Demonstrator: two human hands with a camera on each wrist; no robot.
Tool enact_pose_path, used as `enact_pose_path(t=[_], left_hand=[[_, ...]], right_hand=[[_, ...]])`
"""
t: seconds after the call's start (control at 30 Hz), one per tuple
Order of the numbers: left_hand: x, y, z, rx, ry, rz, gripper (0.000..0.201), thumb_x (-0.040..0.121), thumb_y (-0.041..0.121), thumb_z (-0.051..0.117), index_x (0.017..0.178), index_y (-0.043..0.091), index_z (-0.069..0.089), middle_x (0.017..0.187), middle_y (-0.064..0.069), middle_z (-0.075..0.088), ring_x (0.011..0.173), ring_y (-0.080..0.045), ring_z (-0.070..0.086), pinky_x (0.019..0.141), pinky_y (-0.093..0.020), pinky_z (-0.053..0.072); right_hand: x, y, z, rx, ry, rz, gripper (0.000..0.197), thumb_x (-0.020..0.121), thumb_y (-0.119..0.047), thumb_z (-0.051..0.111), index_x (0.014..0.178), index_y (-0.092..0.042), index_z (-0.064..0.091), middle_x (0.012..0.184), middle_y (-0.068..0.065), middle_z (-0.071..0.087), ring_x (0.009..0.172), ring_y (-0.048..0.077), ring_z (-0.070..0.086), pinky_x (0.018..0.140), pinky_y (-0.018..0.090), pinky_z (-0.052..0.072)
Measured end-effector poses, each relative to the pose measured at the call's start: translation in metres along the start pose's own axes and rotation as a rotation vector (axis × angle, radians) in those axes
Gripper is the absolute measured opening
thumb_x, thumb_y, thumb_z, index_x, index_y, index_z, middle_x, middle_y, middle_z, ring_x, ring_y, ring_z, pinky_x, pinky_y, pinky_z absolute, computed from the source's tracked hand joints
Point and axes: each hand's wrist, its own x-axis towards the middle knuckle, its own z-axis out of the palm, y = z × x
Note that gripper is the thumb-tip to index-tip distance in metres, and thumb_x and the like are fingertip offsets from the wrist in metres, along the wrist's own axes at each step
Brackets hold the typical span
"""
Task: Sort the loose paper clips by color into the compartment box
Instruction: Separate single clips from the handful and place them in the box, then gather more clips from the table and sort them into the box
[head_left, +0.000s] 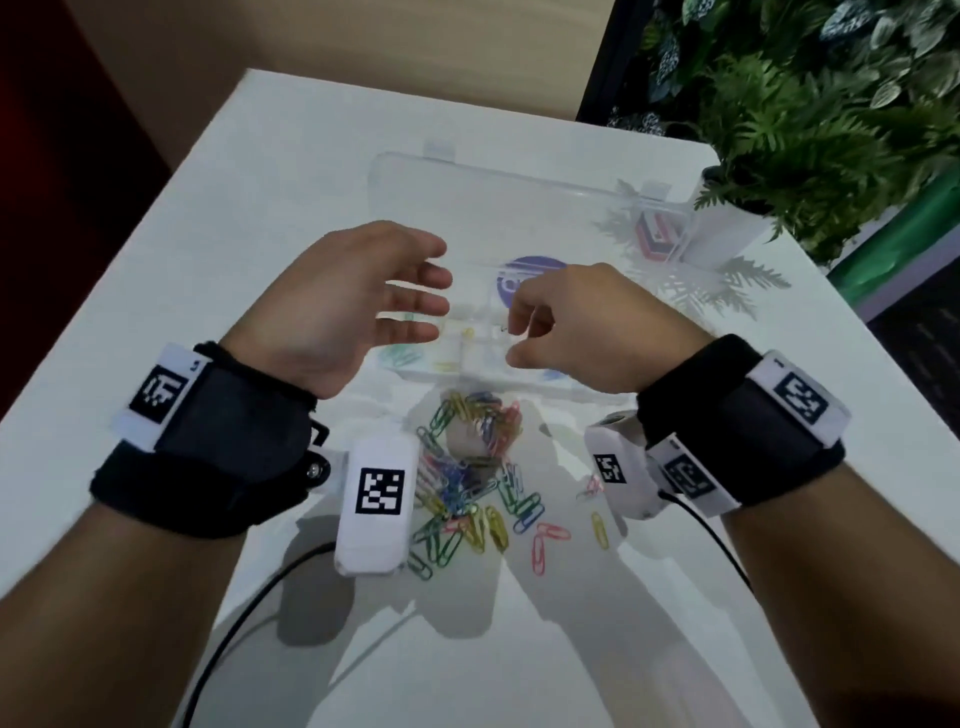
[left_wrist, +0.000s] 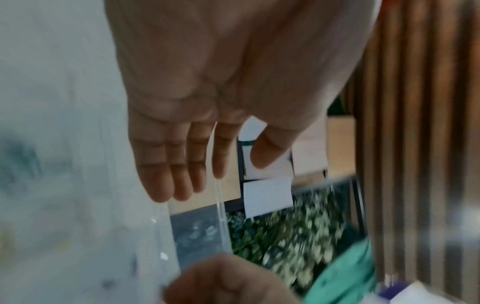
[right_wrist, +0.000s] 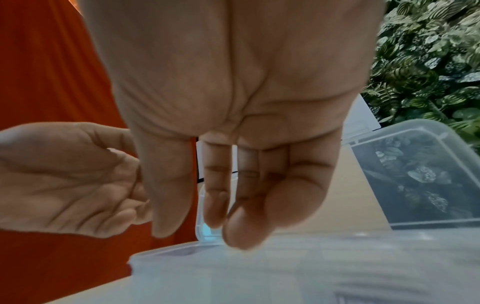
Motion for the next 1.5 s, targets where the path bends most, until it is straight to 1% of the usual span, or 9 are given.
enact_pose_path(t=[0.3,0.43,0.6,0.77,0.87,1.0,1.1,1.23,1.5], left_hand=[[-0.035,-0.028,0.009,1.236,-0.224,-0.046,0.048,0.085,0.043,0.063,0.128,0.026,0.053,0.121,0.004,0.058,0.099,-0.014,0.054,0.083,-0.026,0.042],[-0.039,-0.036,0.013,1.534,-0.323,-0.028,0.079,0.073,0.055,0.071,0.141,0.030,0.038,0.138,-0.001,0.045,0.123,-0.023,0.046,0.098,-0.038,0.043],[-0.053,-0.046,0.017,1.788,-0.454,-0.205,0.105,0.056,0.066,0.077,0.144,0.037,0.027,0.133,-0.006,0.038,0.119,-0.031,0.047,0.094,-0.048,0.046],[-0.053,-0.056,0.033,1.716,-0.433,-0.102,0.069,0.067,0.038,0.081,0.126,0.017,0.050,0.113,-0.008,0.054,0.090,-0.023,0.057,0.071,-0.030,0.047],[-0.045,-0.056,0.040,1.631,-0.372,-0.038,0.049,0.068,0.021,0.080,0.112,0.013,0.060,0.106,-0.007,0.066,0.090,-0.021,0.062,0.070,-0.028,0.049],[-0.044,-0.048,0.020,1.532,-0.261,-0.070,0.078,0.067,0.031,0.083,0.134,0.014,0.046,0.124,-0.007,0.057,0.111,-0.024,0.055,0.090,-0.034,0.048],[-0.049,-0.053,0.013,1.610,-0.296,-0.176,0.075,0.055,0.030,0.085,0.121,0.013,0.054,0.108,-0.005,0.062,0.097,-0.022,0.060,0.082,-0.038,0.055],[-0.049,-0.057,0.022,1.530,-0.280,-0.161,0.032,0.065,0.015,0.076,0.091,0.007,0.060,0.090,-0.007,0.065,0.077,-0.021,0.061,0.065,-0.030,0.053],[-0.044,-0.064,0.012,1.016,-0.128,-0.228,0.046,0.073,0.002,0.068,0.110,0.011,0.043,0.100,-0.014,0.067,0.089,-0.028,0.062,0.069,-0.037,0.047]], right_hand=[[-0.045,0.002,0.036,-0.168,-0.319,0.125,0.067,0.068,-0.048,0.078,0.124,-0.026,0.050,0.114,-0.002,0.058,0.094,0.022,0.061,0.084,0.037,0.052],[-0.053,0.008,0.044,-0.266,-0.316,0.133,0.091,0.062,-0.051,0.082,0.137,-0.025,0.038,0.127,0.005,0.050,0.109,0.026,0.054,0.082,0.033,0.046],[-0.063,0.005,0.059,-0.224,-0.365,0.179,0.090,0.056,-0.046,0.085,0.131,-0.021,0.042,0.115,0.008,0.050,0.090,0.026,0.054,0.073,0.032,0.048],[-0.052,-0.021,0.076,-0.130,-0.227,0.101,0.028,0.067,-0.017,0.076,0.087,-0.011,0.057,0.083,0.007,0.057,0.075,0.024,0.054,0.052,0.024,0.035],[-0.045,-0.029,0.074,-0.011,-0.203,0.067,0.049,0.068,-0.016,0.078,0.114,-0.011,0.061,0.108,0.008,0.065,0.095,0.024,0.061,0.068,0.022,0.040],[-0.051,-0.020,0.061,-0.034,-0.246,0.058,0.091,0.065,-0.030,0.084,0.142,-0.016,0.037,0.135,0.009,0.050,0.119,0.026,0.051,0.081,0.025,0.040],[-0.054,-0.025,0.067,-0.043,-0.327,0.055,0.110,0.057,-0.038,0.088,0.147,-0.027,0.025,0.136,0.010,0.040,0.112,0.032,0.054,0.091,0.037,0.048],[-0.045,-0.042,0.082,-0.053,-0.269,0.002,0.092,0.058,-0.032,0.088,0.137,-0.031,0.041,0.117,0.009,0.044,0.096,0.030,0.057,0.077,0.031,0.050],[-0.033,-0.049,0.086,0.050,-0.174,0.033,0.042,0.069,-0.015,0.080,0.109,-0.024,0.067,0.100,0.002,0.059,0.094,0.021,0.059,0.073,0.027,0.045]])
